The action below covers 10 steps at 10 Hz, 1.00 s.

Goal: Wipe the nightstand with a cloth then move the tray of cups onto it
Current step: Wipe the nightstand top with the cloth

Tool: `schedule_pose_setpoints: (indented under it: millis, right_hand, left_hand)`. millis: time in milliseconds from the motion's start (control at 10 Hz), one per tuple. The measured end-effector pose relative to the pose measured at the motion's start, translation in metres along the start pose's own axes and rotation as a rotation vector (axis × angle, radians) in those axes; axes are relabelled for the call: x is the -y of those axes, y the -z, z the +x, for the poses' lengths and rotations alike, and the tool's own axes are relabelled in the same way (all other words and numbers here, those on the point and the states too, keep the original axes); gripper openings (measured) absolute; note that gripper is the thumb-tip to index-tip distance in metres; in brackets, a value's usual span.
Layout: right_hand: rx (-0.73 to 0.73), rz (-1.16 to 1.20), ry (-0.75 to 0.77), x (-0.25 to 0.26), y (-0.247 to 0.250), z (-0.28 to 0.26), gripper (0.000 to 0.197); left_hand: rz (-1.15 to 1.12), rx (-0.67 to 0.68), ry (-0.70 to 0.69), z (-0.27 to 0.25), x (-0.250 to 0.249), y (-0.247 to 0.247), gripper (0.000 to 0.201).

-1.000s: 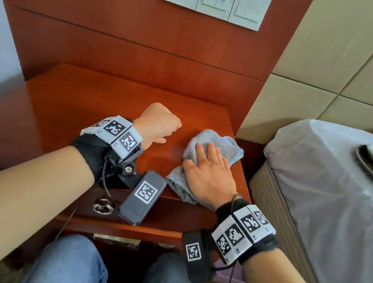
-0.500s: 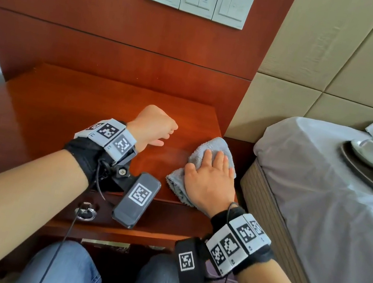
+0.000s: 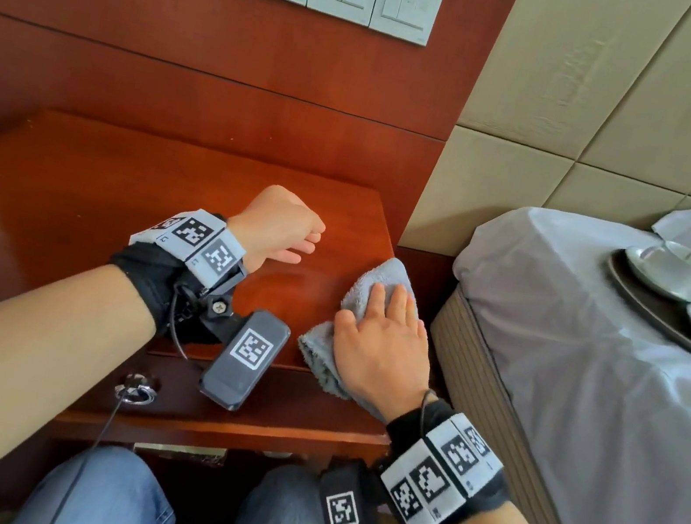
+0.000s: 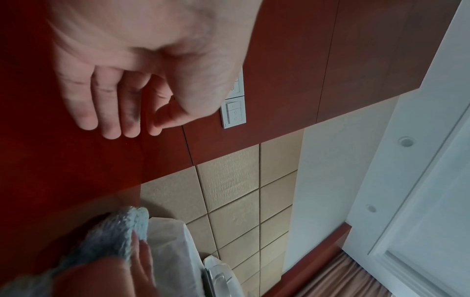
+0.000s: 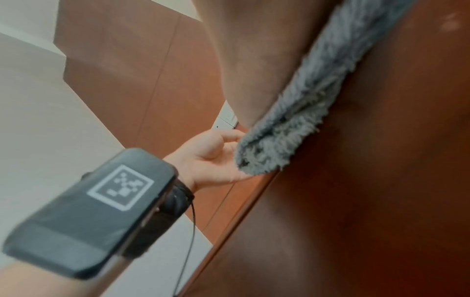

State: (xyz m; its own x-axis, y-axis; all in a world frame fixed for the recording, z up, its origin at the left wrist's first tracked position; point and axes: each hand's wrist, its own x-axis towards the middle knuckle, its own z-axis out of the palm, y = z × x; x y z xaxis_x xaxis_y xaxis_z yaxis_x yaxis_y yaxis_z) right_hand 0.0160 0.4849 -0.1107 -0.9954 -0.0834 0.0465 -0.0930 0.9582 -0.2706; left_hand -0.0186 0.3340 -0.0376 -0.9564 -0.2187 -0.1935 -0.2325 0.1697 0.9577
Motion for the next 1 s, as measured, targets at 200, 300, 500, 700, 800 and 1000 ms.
schedule_pose_setpoints:
  millis: [200, 300, 500, 700, 800, 1000]
  right_hand:
    - [0.043, 0.074, -0.098, 0.007, 0.003, 0.04, 0.065]
    - [-0.049, 0.0, -0.018, -0.005, -0.005, 0.011, 0.058]
    - [-0.022, 0.044, -0.009, -0.003, -0.002, 0.045, 0.058]
    - [0.036, 0.09, 0.04, -0.009, 0.015, 0.04, 0.047]
    - [-0.081, 0.144, 0.014, -0.007, 0.029, 0.041, 0.013]
    - [-0.398, 0.601, -0.035, 0.009, 0.072, 0.04, 0.018]
  left_hand:
    - [-0.023, -0.055, 0.007, -0.007, -0.003, -0.005, 0.024]
    - [-0.01, -0.056, 0.021, -0.003, -0.004, 0.001, 0.024]
    - [-0.085, -0.069, 0.042, 0.003, -0.007, 0.003, 0.019]
    - [0.025, -0.057, -0.018, 0.01, -0.007, 0.003, 0.022]
    - [0.069, -0.055, -0.029, 0.01, -0.008, 0.01, 0.023]
    - [0.154, -0.059, -0.103, 0.008, -0.01, 0.015, 0.021]
